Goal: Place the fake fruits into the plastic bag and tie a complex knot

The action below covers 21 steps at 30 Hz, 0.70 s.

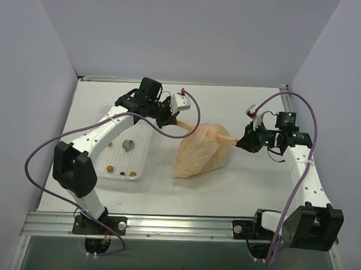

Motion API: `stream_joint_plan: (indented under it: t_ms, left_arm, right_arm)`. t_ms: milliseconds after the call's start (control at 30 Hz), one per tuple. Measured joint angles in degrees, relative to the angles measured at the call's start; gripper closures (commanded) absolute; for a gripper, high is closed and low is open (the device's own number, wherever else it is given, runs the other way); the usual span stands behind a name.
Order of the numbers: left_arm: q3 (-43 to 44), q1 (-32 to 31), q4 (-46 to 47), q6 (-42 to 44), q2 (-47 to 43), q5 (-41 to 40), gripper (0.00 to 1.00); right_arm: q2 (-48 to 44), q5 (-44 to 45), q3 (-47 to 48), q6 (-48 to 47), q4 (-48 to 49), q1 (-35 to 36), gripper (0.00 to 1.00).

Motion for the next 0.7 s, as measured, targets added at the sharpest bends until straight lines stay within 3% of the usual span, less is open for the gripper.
stream_joint_plan:
  t_ms: [233, 300, 333, 367, 400, 433, 533, 633, 700]
  left_arm:
    - [-0.02, 0.7, 0.11, -1.81, -0.02, 3.06, 0.99]
    - [-0.33, 1.11, 0.31, -2.03, -0.09, 4.44, 0.71]
    - [-0.46, 1.27, 0.26, -2.23, -0.09, 4.76, 0.57]
    - [-0.52, 1.49, 0.24, -2.27, -0.09, 4.85, 0.4]
    - [-0.52, 1.73, 0.26, -2.56, -0.09, 5.03, 0.03]
    - [-0.5, 2.01, 0.33, -2.8, -0.15, 5.18, 0.03]
    - [-0.15, 2.84, 0.17, -4.0, -0.63, 5.4, 0.02]
    - [0.66, 4.24, 0.46, -5.68, -2.4, 6.29, 0.03]
    - [1.16, 5.55, 0.98, -7.52, -4.39, 7.15, 0.03]
  right_arm:
    - [2.4, -0.15, 2.34, -3.32, -0.26, -1.6, 1.0]
    - [2.84, 0.5, 2.36, -4.15, -0.61, -0.31, 0.99]
    - [2.99, 0.98, 2.47, -4.28, -0.81, 0.28, 0.75]
    - [3.21, 1.79, 2.73, -4.2, -1.16, 1.07, 0.6]
    - [3.43, 2.8, 3.13, -3.82, -1.53, 1.9, 0.46]
    - [3.69, 3.89, 3.87, -3.13, -2.25, 2.49, 0.28]
    - [4.83, 8.35, 9.11, -1.7, -5.25, 2.91, 0.11]
    - [5.14, 12.74, 16.7, -1.36, -8.13, 2.8, 0.0]
    - [5.14, 14.86, 21.62, -1.9, -10.62, 2.8, 0.0]
